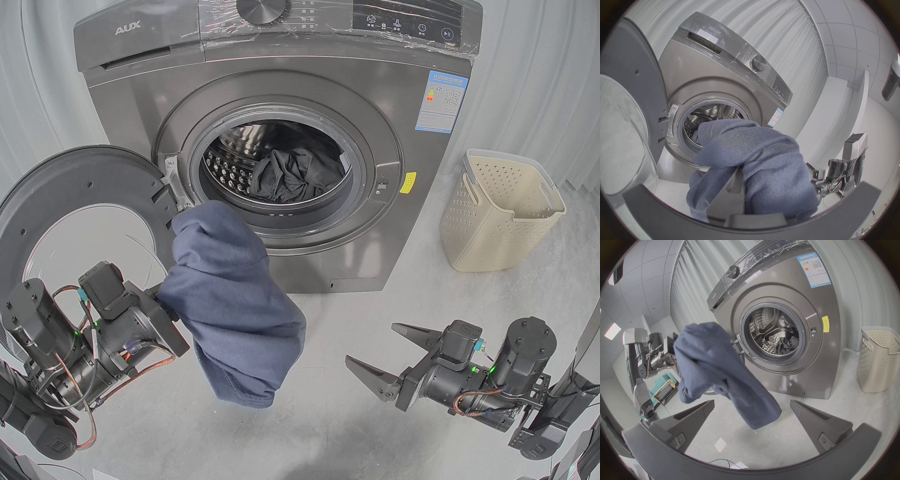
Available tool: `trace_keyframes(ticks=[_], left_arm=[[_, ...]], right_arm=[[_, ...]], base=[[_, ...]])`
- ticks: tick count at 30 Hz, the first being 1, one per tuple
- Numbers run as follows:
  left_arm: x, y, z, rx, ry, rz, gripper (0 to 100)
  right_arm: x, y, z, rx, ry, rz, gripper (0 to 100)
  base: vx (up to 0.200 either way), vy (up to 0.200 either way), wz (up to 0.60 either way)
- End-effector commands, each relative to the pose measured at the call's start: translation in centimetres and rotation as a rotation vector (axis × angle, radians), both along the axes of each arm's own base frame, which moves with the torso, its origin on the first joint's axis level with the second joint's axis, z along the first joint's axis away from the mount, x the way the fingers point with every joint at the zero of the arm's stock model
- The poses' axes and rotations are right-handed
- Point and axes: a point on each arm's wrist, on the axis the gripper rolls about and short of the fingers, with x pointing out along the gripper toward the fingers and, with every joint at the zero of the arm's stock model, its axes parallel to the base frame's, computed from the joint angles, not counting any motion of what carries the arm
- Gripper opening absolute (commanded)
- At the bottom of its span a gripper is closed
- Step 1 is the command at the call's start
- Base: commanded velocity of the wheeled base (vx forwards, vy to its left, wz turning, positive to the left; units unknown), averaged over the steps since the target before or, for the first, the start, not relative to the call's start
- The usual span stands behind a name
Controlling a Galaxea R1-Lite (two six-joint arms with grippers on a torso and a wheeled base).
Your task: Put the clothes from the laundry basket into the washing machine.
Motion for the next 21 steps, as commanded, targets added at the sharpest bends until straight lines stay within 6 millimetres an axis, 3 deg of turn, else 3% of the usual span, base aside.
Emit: trace_keyframes(ticks=[1, 5, 12, 21], left_arm=[[-0.5, 0.2, -1.2, 0.046, 0.034, -0.001, 0], [0.2, 0.0, -2.5, 0.162, 0.011, 0.032, 0], [0.1, -0.3, -2.9, 0.191, 0.014, 0.056, 0], [0.4, -0.4, -3.1, 0.195, 0.017, 0.057, 0]], right_arm=[[0.7, 0.0, 0.5, 0.022, -0.022, -0.021, 100], [1.5, -0.7, 0.7, 0.025, -0.029, -0.059, 100], [1.3, -0.6, 0.8, 0.032, -0.032, -0.053, 100], [1.2, -0.6, 1.0, 0.034, -0.036, -0.049, 100]], base=[[0.000, 0.000, 0.00], [0.000, 0.000, 0.00], [0.000, 0.000, 0.00], [0.200, 0.000, 0.00]])
